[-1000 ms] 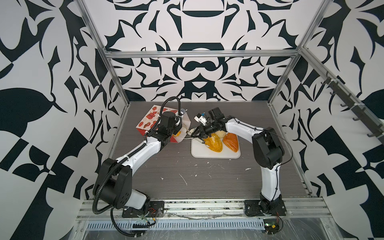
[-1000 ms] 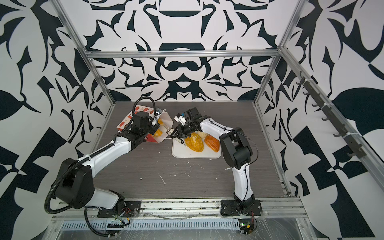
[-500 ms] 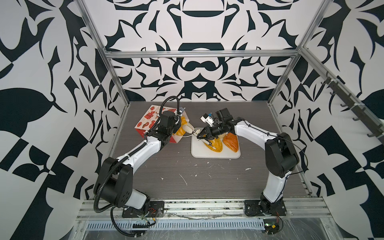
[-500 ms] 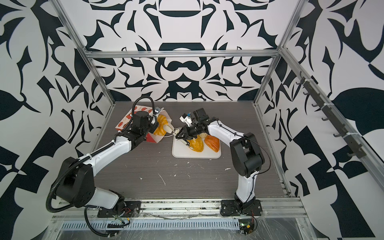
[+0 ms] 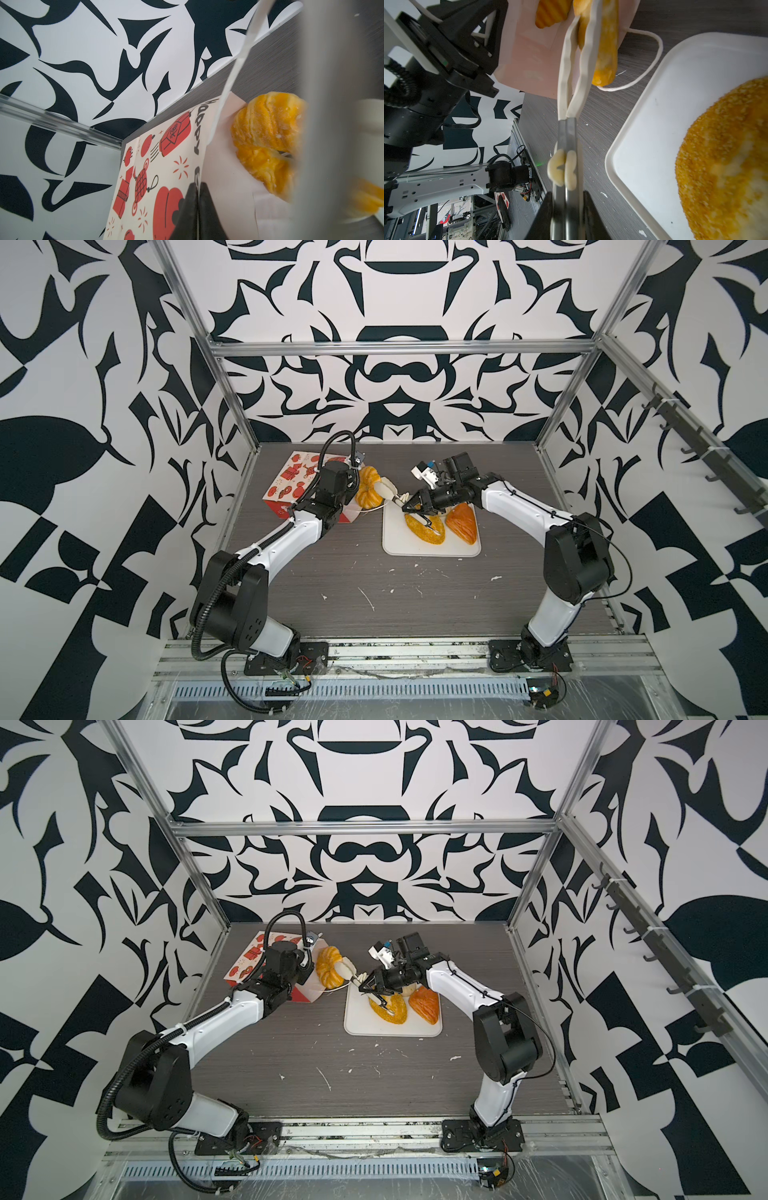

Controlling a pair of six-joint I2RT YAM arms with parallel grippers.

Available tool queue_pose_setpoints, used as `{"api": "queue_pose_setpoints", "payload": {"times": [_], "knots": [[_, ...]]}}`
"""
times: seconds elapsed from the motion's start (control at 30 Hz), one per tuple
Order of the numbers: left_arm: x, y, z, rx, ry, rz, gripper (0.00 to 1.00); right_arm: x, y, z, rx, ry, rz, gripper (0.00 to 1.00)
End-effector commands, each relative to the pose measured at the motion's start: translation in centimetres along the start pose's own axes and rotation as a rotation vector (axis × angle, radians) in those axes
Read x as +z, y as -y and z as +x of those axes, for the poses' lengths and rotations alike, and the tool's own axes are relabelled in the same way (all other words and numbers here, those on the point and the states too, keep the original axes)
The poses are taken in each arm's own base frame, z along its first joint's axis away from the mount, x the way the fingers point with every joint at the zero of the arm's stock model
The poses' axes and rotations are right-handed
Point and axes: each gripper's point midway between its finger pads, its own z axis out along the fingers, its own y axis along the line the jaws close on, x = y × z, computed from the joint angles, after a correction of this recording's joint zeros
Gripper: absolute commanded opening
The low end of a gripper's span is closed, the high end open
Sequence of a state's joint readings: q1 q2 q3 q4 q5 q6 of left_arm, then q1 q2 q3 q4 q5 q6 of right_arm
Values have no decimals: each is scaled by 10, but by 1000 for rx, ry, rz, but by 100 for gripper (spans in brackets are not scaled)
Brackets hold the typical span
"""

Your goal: Take the fake bread out of the paper bag

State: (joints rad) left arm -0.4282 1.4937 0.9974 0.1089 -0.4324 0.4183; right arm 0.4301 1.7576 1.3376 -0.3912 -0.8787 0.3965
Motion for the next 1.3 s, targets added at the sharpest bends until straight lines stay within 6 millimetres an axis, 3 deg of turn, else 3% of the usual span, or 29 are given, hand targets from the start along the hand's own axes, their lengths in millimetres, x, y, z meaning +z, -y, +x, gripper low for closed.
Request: {"api": "queue_pose_setpoints", "payload": {"times": [0.0,0.1,0.27,0.4,0.7,0.93,1.27], "knots": [[4,-12,-7,-25,4,-47,7,-24,-28,-8,-91,59,-35,0],[6,-12,-7,-30,7,-47,7,-28,-23,-3,-82,58,-26,0],[7,-10,-7,-37,16,-36,7,-15,-4,2,-30,27,-25,0],[5,-10,-6,-36,14,-37,7,-9,-1,-2,-13,29,-45,0],[5,-11,-5,-34,7,-40,7,-11,-7,-12,-29,53,-57,0],[8,-10,-4,-32,4,-39,7,-29,-33,-18,-86,106,-70,0],[9,-9,-1,-30,-5,-43,7,-49,-41,-3,-87,128,-27,0]]}}
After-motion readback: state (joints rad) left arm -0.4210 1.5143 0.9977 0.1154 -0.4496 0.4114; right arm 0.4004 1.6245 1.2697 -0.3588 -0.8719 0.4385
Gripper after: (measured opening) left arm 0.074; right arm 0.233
